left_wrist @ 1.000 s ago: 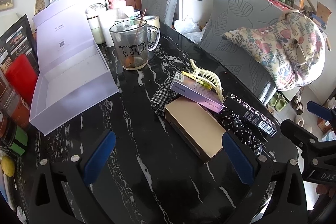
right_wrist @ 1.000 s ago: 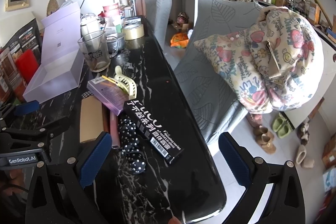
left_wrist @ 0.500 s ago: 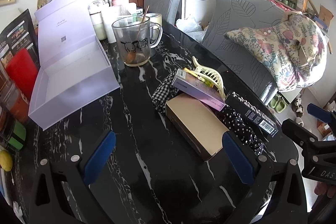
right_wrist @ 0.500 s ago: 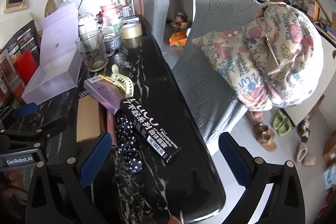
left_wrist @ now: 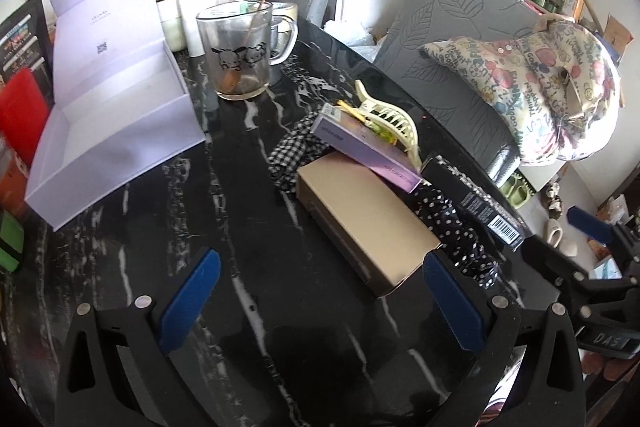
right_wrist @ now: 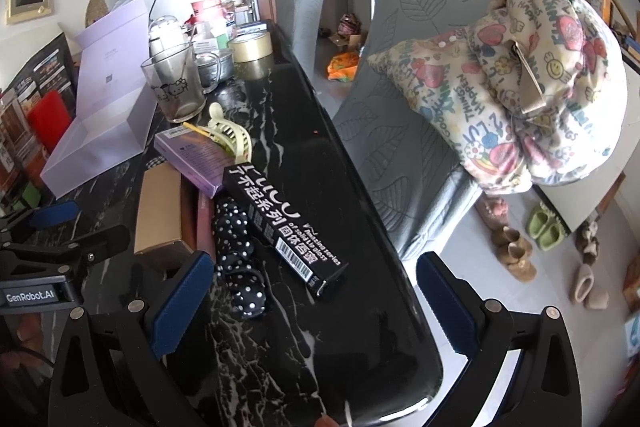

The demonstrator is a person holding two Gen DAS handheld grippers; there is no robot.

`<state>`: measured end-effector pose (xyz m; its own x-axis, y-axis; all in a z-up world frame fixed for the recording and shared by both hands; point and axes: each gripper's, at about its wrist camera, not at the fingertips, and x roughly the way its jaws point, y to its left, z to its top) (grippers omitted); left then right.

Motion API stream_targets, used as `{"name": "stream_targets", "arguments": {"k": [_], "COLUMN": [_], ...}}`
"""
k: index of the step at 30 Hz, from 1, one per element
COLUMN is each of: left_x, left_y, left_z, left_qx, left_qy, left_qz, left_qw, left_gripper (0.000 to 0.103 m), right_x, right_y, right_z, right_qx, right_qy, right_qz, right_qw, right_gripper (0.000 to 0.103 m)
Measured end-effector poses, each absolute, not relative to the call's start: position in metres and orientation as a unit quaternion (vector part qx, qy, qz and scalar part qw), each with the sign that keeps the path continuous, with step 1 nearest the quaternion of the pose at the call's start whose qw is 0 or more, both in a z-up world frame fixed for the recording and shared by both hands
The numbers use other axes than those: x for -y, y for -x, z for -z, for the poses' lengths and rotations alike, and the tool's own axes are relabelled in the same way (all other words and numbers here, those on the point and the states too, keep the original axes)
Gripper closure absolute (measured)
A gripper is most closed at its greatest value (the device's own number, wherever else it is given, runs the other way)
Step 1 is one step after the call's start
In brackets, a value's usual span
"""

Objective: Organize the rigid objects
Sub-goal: 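Grasp the gold box with the left tool while the right tool grasps the black lip-gloss box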

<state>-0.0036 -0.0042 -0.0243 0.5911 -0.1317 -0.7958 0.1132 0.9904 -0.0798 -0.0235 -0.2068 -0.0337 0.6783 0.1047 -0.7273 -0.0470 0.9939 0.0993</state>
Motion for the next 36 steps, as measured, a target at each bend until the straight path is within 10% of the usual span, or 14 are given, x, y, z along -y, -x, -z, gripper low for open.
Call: {"name": "stream_targets", "arguments": {"k": [26,36], "left_x": [0.026,0.012], "left_y": [-0.041,-0.029], "left_z": [0.059,0.055], "left_qx": [-0.506,-0.499], "left_qy": [0.028,-0.041], "left_qz": [0.069,0.050], "left_qw": [0.859,0.864], "left_gripper": [0.000,0.000], "right_x": [0.228,0.214], "right_y": [-0.010,-0.024], "right_z": [0.067,0.073], "right_qx": [-0.411,-0.414], "right_qy": [-0.078,-0.080], "right_qz": [-0.085,-0.125], "right_qw": [0.904,0.898], "right_gripper": [0.000,0.018]}}
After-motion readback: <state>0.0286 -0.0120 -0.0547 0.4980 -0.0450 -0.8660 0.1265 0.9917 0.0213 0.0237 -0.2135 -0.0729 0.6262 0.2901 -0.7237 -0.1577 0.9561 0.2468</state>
